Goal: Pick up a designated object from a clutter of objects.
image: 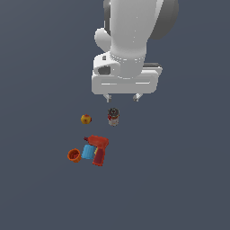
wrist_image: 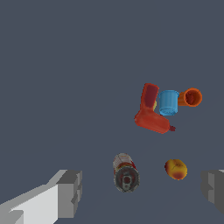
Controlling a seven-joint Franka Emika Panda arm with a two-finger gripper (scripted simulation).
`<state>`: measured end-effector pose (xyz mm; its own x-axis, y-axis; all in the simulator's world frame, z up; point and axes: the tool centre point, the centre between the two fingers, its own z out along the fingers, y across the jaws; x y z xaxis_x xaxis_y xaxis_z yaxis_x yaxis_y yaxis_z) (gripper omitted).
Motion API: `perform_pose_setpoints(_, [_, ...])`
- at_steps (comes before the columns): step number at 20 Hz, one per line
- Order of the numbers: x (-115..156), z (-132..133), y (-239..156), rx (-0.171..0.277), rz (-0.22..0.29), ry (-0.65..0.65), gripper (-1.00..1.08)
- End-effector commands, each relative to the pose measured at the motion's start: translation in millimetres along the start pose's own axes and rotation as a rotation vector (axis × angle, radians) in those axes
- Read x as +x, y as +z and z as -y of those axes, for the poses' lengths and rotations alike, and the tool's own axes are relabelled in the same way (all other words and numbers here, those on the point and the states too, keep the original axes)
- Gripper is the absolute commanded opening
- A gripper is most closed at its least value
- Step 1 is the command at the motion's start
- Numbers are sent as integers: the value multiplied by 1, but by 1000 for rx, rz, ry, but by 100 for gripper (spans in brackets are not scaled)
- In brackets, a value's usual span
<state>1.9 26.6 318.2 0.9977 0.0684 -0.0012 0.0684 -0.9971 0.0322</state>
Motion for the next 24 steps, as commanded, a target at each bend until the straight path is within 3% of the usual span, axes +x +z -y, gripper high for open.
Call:
perform_pose_setpoints(1, [0, 0, 0, 0, 0, 0, 100])
perform_pose_setpoints(14, [4, 12, -3, -26, 2, -45, 100])
perform_pose_setpoints(24, [1, -7, 23, -8, 4, 88, 100])
